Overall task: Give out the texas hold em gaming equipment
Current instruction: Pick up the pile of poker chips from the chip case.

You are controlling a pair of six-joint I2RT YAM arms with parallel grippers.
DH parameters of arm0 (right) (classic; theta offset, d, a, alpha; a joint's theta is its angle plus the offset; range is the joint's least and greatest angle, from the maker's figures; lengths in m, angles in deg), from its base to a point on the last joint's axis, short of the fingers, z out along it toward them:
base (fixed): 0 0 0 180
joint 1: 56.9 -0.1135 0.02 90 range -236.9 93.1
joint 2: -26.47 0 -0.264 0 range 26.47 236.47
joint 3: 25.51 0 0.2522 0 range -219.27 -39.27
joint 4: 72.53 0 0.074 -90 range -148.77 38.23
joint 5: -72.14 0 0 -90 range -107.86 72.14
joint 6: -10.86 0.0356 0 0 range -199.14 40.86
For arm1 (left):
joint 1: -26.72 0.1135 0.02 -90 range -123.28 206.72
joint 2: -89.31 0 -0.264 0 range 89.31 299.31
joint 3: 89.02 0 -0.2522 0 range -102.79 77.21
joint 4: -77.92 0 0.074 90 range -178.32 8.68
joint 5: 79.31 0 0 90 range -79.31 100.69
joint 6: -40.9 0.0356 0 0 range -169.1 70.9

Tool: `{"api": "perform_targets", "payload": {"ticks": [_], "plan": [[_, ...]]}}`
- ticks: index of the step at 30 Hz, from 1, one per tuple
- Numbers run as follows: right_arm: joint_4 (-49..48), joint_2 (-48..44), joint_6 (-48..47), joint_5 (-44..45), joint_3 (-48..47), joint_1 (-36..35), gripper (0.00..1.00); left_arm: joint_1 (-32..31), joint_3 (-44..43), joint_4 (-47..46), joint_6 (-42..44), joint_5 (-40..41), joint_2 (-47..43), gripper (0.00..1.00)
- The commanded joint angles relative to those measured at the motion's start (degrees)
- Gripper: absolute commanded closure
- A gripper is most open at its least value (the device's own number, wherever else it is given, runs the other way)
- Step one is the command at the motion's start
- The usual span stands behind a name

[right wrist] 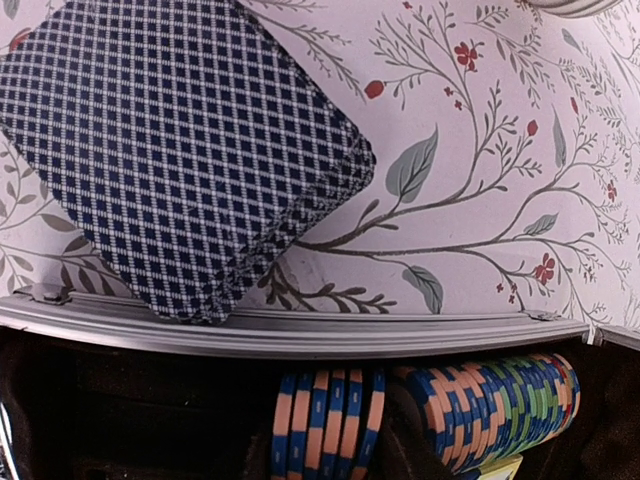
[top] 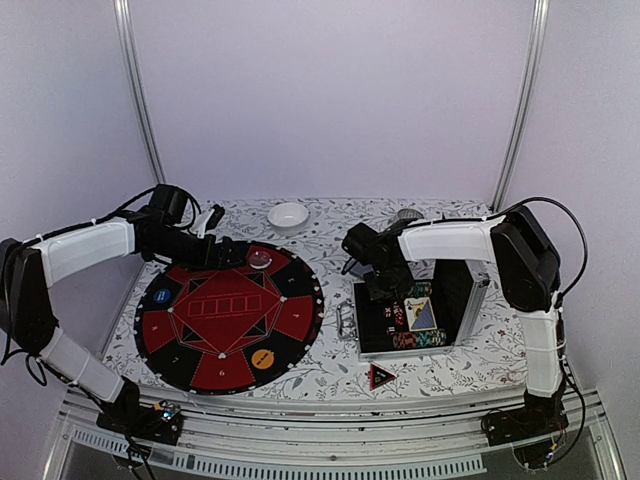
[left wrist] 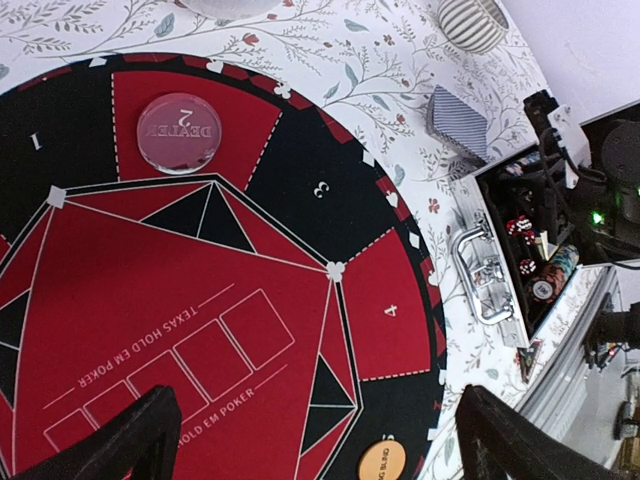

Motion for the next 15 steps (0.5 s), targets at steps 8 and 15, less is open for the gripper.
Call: {"api": "perform_targets", "payload": {"ticks": [8,15], "plan": [[0.8,-2.7,0.1,-0.3,-1.2,1.0,0.97,0.6,0.9,-1.2,0.3,-2.6,0.5,0.02],[0.7,-11.2,-2.6,-8.1,-2.7,1.1,0.98,-0.1,3.1,-8.0,0.3,-8.0,-5.1,0.07]]}}
